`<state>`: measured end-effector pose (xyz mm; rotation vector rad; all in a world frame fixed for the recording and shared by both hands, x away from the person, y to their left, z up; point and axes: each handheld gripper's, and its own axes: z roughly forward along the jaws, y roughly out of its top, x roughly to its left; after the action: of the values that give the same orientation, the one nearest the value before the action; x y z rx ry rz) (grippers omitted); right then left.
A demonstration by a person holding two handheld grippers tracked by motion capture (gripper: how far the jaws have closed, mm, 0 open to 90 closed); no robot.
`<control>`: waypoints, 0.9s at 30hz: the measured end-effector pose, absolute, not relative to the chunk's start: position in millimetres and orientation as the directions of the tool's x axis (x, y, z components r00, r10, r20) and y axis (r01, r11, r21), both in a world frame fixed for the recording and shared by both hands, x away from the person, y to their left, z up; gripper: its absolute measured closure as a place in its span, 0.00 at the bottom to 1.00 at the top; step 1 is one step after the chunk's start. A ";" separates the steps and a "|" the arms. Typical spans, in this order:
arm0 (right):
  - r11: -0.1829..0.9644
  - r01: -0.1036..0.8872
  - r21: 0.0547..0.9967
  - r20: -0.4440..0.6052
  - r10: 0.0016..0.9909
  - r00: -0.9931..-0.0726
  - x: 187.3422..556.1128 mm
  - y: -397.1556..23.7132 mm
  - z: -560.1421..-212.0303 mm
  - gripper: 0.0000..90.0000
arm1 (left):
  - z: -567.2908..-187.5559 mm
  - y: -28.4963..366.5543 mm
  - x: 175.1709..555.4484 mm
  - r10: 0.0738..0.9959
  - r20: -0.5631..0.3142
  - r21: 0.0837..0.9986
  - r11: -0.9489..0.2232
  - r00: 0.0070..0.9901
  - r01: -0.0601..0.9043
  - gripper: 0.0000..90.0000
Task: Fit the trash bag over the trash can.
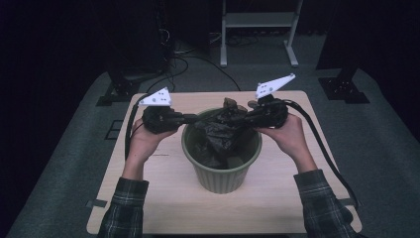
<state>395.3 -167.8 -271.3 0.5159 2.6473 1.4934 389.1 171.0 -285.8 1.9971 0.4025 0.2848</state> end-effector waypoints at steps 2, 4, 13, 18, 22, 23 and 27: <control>0.464 0.263 0.846 0.110 0.332 -0.937 394.0 -179.0 -269.4 1.00 | -287.9 178.9 387.7 0.410 0.016 0.901 -0.402 0.912 0.164 1.00; 0.457 0.265 0.849 0.106 0.344 -0.933 392.5 -188.8 -267.9 1.00 | -289.1 184.7 385.8 0.418 0.015 0.901 -0.399 0.909 0.168 1.00; 0.437 0.286 0.853 0.100 0.400 -0.911 386.0 -226.7 -265.4 1.00 | -291.0 205.0 378.6 0.448 0.016 0.901 -0.394 0.894 0.181 1.00; 0.432 0.309 0.847 0.104 0.435 -0.894 382.5 -250.6 -268.7 1.00 | -292.9 218.5 376.4 0.471 0.013 0.898 -0.393 0.882 0.197 1.00; 0.423 0.338 0.841 0.115 0.469 -0.875 378.5 -272.3 -276.2 1.00 | -295.8 232.0 373.3 0.492 0.006 0.896 -0.389 0.870 0.214 1.00; 0.414 0.348 0.841 0.123 0.481 -0.868 377.5 -279.1 -278.8 1.00 | -296.2 234.5 372.9 0.497 0.007 0.896 -0.389 0.868 0.215 1.00; 0.401 0.374 0.836 0.133 0.512 -0.849 375.1 -293.1 -286.0 1.00 | -298.3 244.1 370.9 0.511 -0.004 0.899 -0.375 0.859 0.228 1.00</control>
<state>375.1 -293.1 -286.0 0.7978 2.5054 1.4376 370.9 244.1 -298.3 1.9675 0.5439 0.3336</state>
